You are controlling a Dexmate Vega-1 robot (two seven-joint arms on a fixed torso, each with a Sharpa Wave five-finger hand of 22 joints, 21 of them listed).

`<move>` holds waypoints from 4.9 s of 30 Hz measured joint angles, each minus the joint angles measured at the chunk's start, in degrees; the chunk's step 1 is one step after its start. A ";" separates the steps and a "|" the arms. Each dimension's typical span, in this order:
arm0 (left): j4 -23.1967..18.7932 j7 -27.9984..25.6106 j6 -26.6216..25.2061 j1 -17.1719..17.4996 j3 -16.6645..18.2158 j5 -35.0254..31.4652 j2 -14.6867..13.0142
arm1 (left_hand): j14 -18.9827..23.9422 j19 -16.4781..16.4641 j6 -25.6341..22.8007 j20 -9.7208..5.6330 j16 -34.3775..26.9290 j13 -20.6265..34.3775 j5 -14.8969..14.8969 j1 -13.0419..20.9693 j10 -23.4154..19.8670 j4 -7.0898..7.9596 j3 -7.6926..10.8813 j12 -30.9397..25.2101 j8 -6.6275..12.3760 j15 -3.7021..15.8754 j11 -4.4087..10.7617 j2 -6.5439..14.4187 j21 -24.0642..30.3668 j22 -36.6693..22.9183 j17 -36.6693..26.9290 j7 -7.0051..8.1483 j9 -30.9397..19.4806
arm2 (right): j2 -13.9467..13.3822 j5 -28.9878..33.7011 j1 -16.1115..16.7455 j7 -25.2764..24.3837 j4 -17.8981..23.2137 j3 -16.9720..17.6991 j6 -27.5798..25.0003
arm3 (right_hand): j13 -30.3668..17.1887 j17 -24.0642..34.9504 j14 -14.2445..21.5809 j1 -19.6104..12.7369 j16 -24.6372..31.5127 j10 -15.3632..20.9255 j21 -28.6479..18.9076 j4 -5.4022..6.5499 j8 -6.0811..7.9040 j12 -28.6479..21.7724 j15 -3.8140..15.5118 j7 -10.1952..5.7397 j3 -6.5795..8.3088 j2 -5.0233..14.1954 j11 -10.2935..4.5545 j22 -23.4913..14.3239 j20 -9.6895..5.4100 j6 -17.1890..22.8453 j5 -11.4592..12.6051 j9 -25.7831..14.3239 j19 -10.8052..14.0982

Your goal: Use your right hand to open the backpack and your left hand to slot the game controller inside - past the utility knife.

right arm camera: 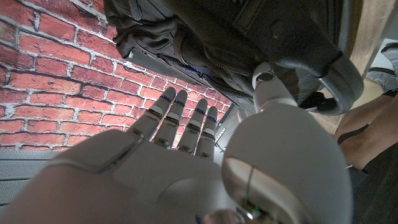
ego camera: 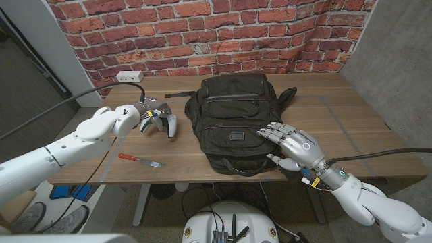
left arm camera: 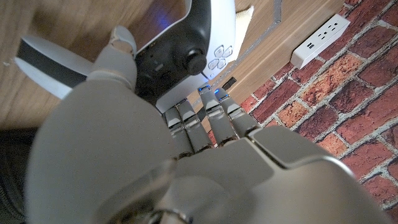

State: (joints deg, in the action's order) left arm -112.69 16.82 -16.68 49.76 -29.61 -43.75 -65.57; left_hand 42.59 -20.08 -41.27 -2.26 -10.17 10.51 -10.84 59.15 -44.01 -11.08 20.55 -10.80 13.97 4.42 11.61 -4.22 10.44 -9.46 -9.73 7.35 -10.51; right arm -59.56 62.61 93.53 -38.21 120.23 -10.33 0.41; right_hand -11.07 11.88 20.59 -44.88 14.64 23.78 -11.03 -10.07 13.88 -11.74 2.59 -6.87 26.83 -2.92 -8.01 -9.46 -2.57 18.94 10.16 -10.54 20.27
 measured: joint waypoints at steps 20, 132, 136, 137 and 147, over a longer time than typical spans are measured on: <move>-0.48 -0.91 -1.53 1.55 0.41 0.72 -0.61 | 0.12 0.00 -0.42 0.00 0.15 0.04 0.10 0.00 -0.23 -0.17 0.17 -0.02 -0.28 -0.11 -0.23 0.00 0.00 0.00 -0.02 -0.16 -0.05 | -3.26 -2.32 -5.57 -3.43 -0.75 -5.71 -1.12 | -0.26 1.02 6.84 -1.57 3.39 7.52 -0.28 0.84 1.61 -1.18 0.08 -1.13 -1.22 2.66 -1.57 0.00 -0.05 7.71 0.01 0.01 4.44; -15.39 -9.06 -18.50 16.42 4.34 4.12 -5.03 | 0.32 0.00 -1.12 0.00 0.07 0.03 0.32 0.00 -0.54 -0.88 0.88 0.17 -1.38 -0.08 -0.53 0.00 0.00 0.00 0.01 -0.28 -0.05 | 6.39 -32.44 -9.96 15.12 1.25 5.40 11.02 | -2.91 7.96 31.57 -0.02 11.04 33.13 -4.94 1.80 3.08 -2.89 4.58 -0.39 2.75 13.39 -1.41 -1.89 -0.92 34.16 0.48 -0.24 17.30; -16.02 -9.10 -18.76 16.41 3.92 3.87 -4.74 | 0.33 0.00 -1.12 0.00 0.07 0.04 0.32 0.00 -0.54 -0.88 0.88 -0.02 -1.38 -0.08 -0.52 0.00 0.00 0.00 0.02 -0.28 -0.05 | 7.10 -33.63 -10.08 16.38 1.50 5.75 10.44 | -2.94 8.23 31.57 -0.02 11.04 33.12 -5.29 1.79 3.07 -2.89 4.58 -0.38 2.76 13.39 -1.41 -1.88 -0.92 34.17 0.47 -0.25 17.30; -16.21 -9.10 -19.01 16.40 3.84 3.62 -4.68 | 0.34 0.00 -1.13 0.00 0.08 0.04 0.32 0.00 -0.53 -0.88 0.88 -0.02 -1.38 -0.09 -0.52 0.00 0.00 0.00 0.02 -0.28 -0.05 | 7.58 -33.84 -10.13 16.60 1.71 6.00 10.34 | -2.95 8.23 31.57 -0.02 11.04 33.12 -5.29 1.78 3.07 -2.89 4.58 -0.38 2.76 13.39 -1.41 -1.88 -1.13 34.17 0.48 -0.25 17.52; -17.85 -9.00 -20.72 16.85 3.60 2.68 -4.58 | 0.50 0.00 -1.40 0.00 0.10 0.04 0.21 0.00 -0.52 -0.87 0.87 -0.02 -1.66 -0.13 -0.51 0.00 0.00 0.00 -0.02 -0.33 -0.05 | 9.17 -35.73 -10.48 18.69 2.70 6.86 9.43 | -3.42 8.48 31.56 -0.09 11.04 33.43 -5.73 1.70 2.67 -2.89 4.58 -0.06 2.70 13.31 -1.09 -1.88 -0.92 34.49 0.47 -0.28 17.92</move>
State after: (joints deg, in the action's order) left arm -130.54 7.82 -37.40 66.61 -26.01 -41.08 -70.15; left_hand 43.10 -20.08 -42.67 -2.26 -10.07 10.55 -10.64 59.15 -44.53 -11.96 21.42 -10.82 12.31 4.29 11.10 -4.22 10.44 -9.46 -9.75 7.02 -10.56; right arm -50.39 26.88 83.05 -19.52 122.93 -3.47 9.85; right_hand -14.49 20.35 52.15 -44.97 25.68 57.21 -16.76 -8.37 16.55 -14.63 7.17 -6.93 29.54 10.39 -9.10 -11.34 -3.49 53.43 10.63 -10.82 38.19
